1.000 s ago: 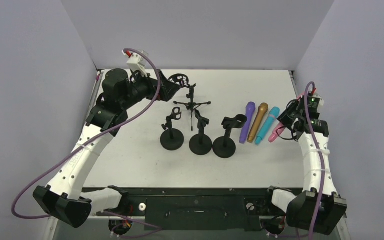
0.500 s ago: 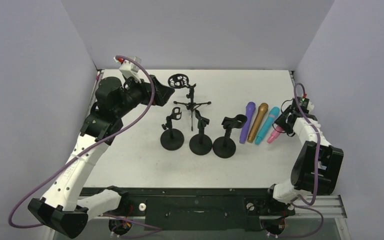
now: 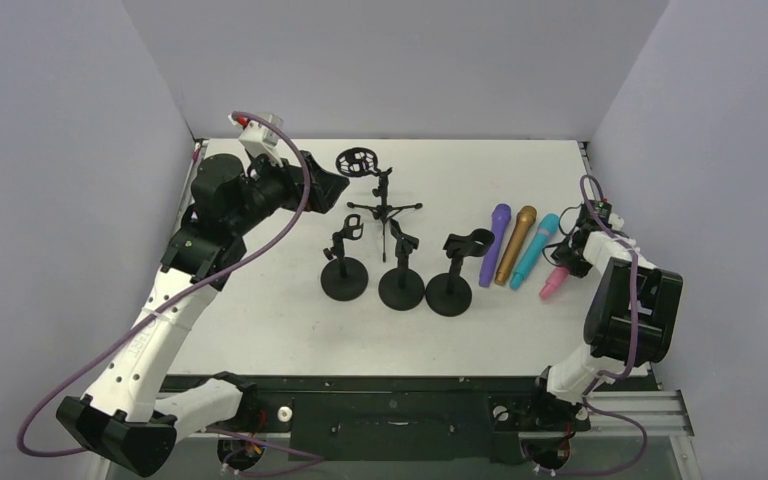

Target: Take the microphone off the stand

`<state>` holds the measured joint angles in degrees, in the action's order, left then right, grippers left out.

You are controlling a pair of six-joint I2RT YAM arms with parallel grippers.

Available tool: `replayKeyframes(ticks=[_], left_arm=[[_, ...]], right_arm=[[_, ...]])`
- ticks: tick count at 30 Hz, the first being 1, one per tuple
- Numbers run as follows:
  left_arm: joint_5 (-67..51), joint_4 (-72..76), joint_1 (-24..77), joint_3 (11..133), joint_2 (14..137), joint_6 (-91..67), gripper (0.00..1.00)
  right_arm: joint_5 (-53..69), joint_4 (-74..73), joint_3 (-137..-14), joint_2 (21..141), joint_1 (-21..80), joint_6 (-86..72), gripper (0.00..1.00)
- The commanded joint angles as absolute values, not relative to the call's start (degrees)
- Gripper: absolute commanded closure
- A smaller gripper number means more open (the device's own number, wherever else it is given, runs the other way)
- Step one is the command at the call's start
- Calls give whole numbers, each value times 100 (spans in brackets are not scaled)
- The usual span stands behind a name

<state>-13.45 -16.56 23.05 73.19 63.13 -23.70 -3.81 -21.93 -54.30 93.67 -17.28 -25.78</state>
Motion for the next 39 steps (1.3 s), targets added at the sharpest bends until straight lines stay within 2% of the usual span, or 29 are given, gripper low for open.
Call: replayKeyframes(ticks=[1, 16, 29, 39], left_arm=[[-1486, -1359, 2202, 7254, 6344, -2448, 4], [-1587, -1328, 2121, 7166, 6349, -2457, 4], [-1691, -1244, 2118, 7130, 6380, -2513, 4], [-1746, -1217, 2118, 7117, 6390, -2514, 4]], right_arm=[[-528, -1880, -5409, 9462, -1775, -2591, 99], [-417, -1882, -5516, 9802, -1775, -2704, 72], [-340, -2130, -5740, 9809, -1758, -2707, 54], [-317, -2269, -5827, 9715, -1749, -2722, 50]])
